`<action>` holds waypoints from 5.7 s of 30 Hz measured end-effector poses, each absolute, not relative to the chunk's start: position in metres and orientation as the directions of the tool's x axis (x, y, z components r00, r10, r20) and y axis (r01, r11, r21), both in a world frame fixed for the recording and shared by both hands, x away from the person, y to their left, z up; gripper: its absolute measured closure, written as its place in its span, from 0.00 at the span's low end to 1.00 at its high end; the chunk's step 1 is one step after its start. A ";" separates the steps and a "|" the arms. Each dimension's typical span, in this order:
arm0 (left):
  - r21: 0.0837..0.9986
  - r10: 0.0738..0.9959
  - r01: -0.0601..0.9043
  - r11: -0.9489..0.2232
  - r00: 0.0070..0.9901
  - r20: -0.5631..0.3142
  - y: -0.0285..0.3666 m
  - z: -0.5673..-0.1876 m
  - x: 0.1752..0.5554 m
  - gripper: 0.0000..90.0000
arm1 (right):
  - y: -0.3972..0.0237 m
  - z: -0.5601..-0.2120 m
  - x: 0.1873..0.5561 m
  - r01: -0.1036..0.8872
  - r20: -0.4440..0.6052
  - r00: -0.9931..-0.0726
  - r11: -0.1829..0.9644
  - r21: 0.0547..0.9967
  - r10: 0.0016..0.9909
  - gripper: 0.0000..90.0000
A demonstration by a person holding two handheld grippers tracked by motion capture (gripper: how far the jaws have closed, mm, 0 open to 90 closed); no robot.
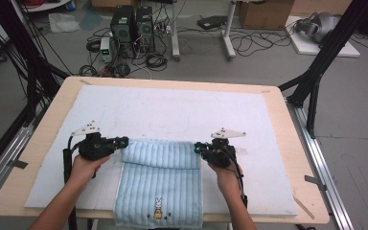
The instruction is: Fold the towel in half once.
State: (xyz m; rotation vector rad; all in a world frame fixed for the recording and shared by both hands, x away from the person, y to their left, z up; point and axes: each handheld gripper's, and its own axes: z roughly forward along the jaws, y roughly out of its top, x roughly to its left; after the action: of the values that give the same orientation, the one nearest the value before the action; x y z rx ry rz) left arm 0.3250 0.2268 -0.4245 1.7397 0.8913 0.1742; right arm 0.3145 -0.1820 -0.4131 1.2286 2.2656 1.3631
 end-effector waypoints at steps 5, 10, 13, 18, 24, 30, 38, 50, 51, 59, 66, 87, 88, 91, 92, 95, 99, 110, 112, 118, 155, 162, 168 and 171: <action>0.863 0.619 0.492 -0.112 0.715 -0.326 0.229 -0.427 0.308 0.92 | -0.185 -0.418 0.297 0.552 0.238 -0.634 0.216 0.805 0.736 0.92; 0.850 0.613 0.505 -0.149 0.721 -0.321 0.231 -0.434 0.297 0.92 | -0.189 -0.422 0.286 0.560 0.236 -0.637 0.230 0.796 0.734 0.92; 0.833 0.605 0.524 -0.177 0.725 -0.327 0.232 -0.440 0.291 0.92 | -0.190 -0.423 0.278 0.566 0.238 -0.642 0.241 0.789 0.729 0.92; 0.805 0.585 0.543 -0.239 0.742 -0.326 0.231 -0.447 0.278 0.92 | -0.190 -0.425 0.264 0.567 0.230 -0.663 0.277 0.775 0.712 0.92; 0.798 0.585 0.543 -0.263 0.747 -0.315 0.230 -0.449 0.270 0.80 | -0.192 -0.431 0.248 0.592 0.244 -0.669 0.305 0.746 0.702 0.92; 0.841 0.666 0.511 -0.175 0.691 -0.281 0.233 -0.439 0.279 0.53 | -0.201 -0.424 0.253 0.596 0.276 -0.614 0.205 0.776 0.740 0.66; 0.878 0.710 0.478 -0.039 0.632 -0.312 0.243 -0.423 0.315 0.53 | -0.199 -0.427 0.289 0.588 0.200 -0.561 0.217 0.780 0.803 0.69; 0.869 0.724 0.491 -0.068 0.623 -0.295 0.246 -0.439 0.317 0.54 | -0.183 -0.441 0.306 0.575 0.117 -0.591 0.314 0.755 0.798 0.98; 0.869 0.725 0.490 -0.069 0.622 -0.294 0.246 -0.439 0.317 0.54 | -0.184 -0.441 0.306 0.570 0.110 -0.583 0.309 0.761 0.805 0.98; 0.853 0.709 0.511 -0.103 0.639 -0.297 0.237 -0.445 0.320 0.62 | -0.182 -0.442 0.307 0.582 0.077 -0.547 0.313 0.751 0.833 0.77; 0.799 0.738 0.563 -0.212 0.628 -0.247 0.217 -0.453 0.328 0.59 | -0.179 -0.447 0.311 0.606 0.085 -0.524 0.301 0.736 0.847 0.57; 0.772 0.772 0.597 -0.217 0.589 -0.239 0.196 -0.452 0.357 0.96 | -0.178 -0.447 0.328 0.599 0.095 -0.540 0.302 0.742 0.836 0.95; 0.774 0.774 0.596 -0.211 0.586 -0.240 0.195 -0.452 0.361 0.96 | -0.180 -0.447 0.331 0.603 0.103 -0.533 0.291 0.743 0.840 0.95; 0.790 0.780 0.579 -0.199 0.582 -0.230 0.192 -0.452 0.372 0.96 | -0.182 -0.446 0.343 0.603 0.096 -0.514 0.279 0.748 0.852 0.95; 0.785 0.780 0.583 -0.209 0.584 -0.226 0.191 -0.452 0.378 0.96 | -0.182 -0.445 0.347 0.604 0.094 -0.504 0.273 0.749 0.858 0.95; 0.807 0.786 0.559 -0.192 0.580 -0.214 0.190 -0.450 0.392 0.96 | -0.180 -0.443 0.363 0.603 0.071 -0.487 0.276 0.749 0.871 0.95; 0.814 0.790 0.554 -0.176 0.573 -0.219 0.188 -0.443 0.408 0.96 | -0.179 -0.438 0.379 0.603 0.071 -0.466 0.258 0.755 0.882 0.95; 0.821 0.801 0.539 -0.190 0.569 -0.187 0.186 -0.448 0.423 0.96 | -0.176 -0.437 0.401 0.602 0.050 -0.434 0.248 0.759 0.899 0.95; 0.814 0.802 0.549 -0.193 0.565 -0.191 0.187 -0.450 0.424 0.94 | -0.174 -0.437 0.403 0.606 0.051 -0.433 0.249 0.756 0.900 0.94; 0.844 0.820 0.521 -0.126 0.534 -0.207 0.199 -0.441 0.418 0.61 | -0.180 -0.438 0.402 0.632 0.091 -0.408 0.209 0.746 0.908 0.66; 0.842 0.653 0.497 -0.213 0.713 -0.256 0.204 -0.448 0.357 0.96 | -0.199 -0.436 0.350 0.570 0.179 -0.595 0.254 0.782 0.783 0.91; 0.866 0.641 0.467 -0.179 0.723 -0.257 0.210 -0.440 0.345 0.96 | -0.201 -0.429 0.336 0.546 0.183 -0.624 0.257 0.798 0.759 0.91; 0.877 0.610 0.449 -0.169 0.747 -0.265 0.214 -0.436 0.328 0.95 | -0.203 -0.426 0.316 0.515 0.163 -0.653 0.276 0.812 0.739 0.91; 0.881 0.602 0.441 -0.171 0.755 -0.261 0.214 -0.435 0.319 0.96 | -0.204 -0.426 0.308 0.520 0.172 -0.652 0.271 0.810 0.738 0.91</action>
State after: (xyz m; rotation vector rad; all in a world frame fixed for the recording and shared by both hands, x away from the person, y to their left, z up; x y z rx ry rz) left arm 0.3188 0.2143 -0.4348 1.8061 0.8113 0.1750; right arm 0.3083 -0.2044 -0.4257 1.1664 2.3024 1.3236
